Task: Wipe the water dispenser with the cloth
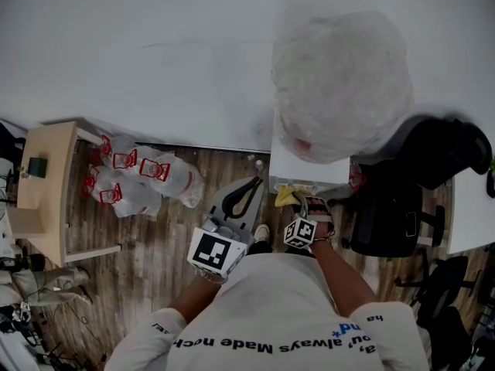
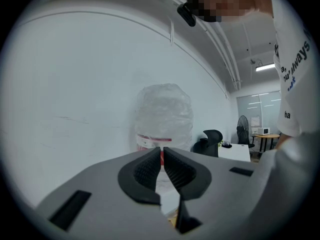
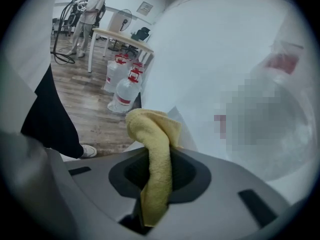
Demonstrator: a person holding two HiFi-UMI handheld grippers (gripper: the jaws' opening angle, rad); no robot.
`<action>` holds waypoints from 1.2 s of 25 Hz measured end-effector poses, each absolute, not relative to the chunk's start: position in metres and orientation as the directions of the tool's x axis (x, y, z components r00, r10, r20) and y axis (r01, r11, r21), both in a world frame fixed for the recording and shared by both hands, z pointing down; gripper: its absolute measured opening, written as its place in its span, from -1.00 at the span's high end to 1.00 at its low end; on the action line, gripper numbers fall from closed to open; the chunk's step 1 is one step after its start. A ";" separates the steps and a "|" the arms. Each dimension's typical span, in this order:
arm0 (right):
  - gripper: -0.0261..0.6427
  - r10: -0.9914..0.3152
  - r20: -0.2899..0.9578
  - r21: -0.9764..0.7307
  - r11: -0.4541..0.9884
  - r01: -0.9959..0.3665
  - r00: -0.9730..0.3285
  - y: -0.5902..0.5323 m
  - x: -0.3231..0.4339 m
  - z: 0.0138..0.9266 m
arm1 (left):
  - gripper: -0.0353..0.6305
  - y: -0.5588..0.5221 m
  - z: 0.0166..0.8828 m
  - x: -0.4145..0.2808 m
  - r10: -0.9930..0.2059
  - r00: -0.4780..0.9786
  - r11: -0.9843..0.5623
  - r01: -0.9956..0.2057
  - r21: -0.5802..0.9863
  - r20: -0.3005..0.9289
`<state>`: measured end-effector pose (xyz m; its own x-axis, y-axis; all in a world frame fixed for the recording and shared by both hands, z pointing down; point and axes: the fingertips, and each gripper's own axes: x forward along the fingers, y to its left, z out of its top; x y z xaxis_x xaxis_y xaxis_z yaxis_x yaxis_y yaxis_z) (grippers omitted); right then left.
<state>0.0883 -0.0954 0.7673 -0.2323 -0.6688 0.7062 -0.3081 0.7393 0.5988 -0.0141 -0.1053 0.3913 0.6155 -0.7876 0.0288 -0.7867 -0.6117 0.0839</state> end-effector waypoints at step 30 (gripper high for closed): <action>0.69 -0.655 0.749 0.633 0.751 -0.185 -0.096 -0.134 0.084 0.794 | 0.78 -0.111 0.394 -0.043 -0.781 0.623 -0.618 -0.781 0.096 0.038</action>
<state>0.0837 -0.1336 0.7940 -0.0962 -0.6553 0.7492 -0.1850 0.7514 0.6334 -0.0428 -0.1108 0.3944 0.6230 -0.7813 0.0381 -0.7806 -0.6177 0.0957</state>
